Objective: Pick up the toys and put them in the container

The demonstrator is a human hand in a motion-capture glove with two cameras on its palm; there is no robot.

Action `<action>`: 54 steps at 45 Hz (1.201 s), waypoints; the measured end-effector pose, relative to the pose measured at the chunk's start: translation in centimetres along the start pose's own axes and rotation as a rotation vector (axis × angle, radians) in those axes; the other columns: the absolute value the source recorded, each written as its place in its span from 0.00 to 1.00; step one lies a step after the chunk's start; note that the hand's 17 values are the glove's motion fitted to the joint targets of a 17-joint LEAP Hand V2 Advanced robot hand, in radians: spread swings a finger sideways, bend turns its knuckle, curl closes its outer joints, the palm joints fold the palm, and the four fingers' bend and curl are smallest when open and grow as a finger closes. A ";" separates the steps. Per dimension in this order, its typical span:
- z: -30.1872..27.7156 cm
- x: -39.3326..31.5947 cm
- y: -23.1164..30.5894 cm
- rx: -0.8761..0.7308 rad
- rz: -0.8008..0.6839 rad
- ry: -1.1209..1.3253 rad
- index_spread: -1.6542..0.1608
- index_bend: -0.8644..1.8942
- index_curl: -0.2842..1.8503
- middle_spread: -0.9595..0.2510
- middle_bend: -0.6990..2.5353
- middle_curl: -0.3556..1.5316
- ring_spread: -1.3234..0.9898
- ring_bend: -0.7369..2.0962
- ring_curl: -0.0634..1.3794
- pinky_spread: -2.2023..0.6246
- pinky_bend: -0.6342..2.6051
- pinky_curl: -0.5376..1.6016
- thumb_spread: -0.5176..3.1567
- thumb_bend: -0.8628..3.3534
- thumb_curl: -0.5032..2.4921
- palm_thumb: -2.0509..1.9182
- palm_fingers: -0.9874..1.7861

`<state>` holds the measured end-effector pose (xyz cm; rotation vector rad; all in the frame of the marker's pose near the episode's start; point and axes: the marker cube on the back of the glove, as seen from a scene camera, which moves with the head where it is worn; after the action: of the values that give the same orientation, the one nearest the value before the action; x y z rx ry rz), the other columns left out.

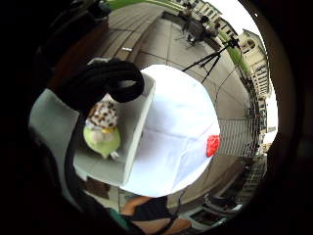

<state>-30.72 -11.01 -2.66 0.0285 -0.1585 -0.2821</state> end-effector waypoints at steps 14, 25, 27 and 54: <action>-4.6 9.2 4.8 -0.029 0.012 0.223 0.71 0.36 0.32 0.74 0.27 0.44 0.55 0.44 0.19 0.78 0.57 0.44 0.43 0.18 0.27 0.48 0.29; -8.0 24.0 10.2 0.025 0.152 0.290 0.73 0.34 0.29 0.76 0.27 0.42 0.57 0.40 0.18 0.79 0.56 0.42 0.42 0.18 0.25 0.48 0.29; -8.2 26.5 11.1 0.029 0.180 0.301 0.73 0.34 0.28 0.76 0.26 0.41 0.57 0.40 0.19 0.80 0.55 0.42 0.42 0.18 0.25 0.48 0.29; 3.2 51.2 21.9 -0.040 0.348 0.294 0.74 0.33 0.21 0.77 0.26 0.37 0.57 0.39 0.21 0.80 0.58 0.42 0.41 0.19 0.23 0.50 0.29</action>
<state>23.32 -4.34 9.40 0.0023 0.1349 0.0676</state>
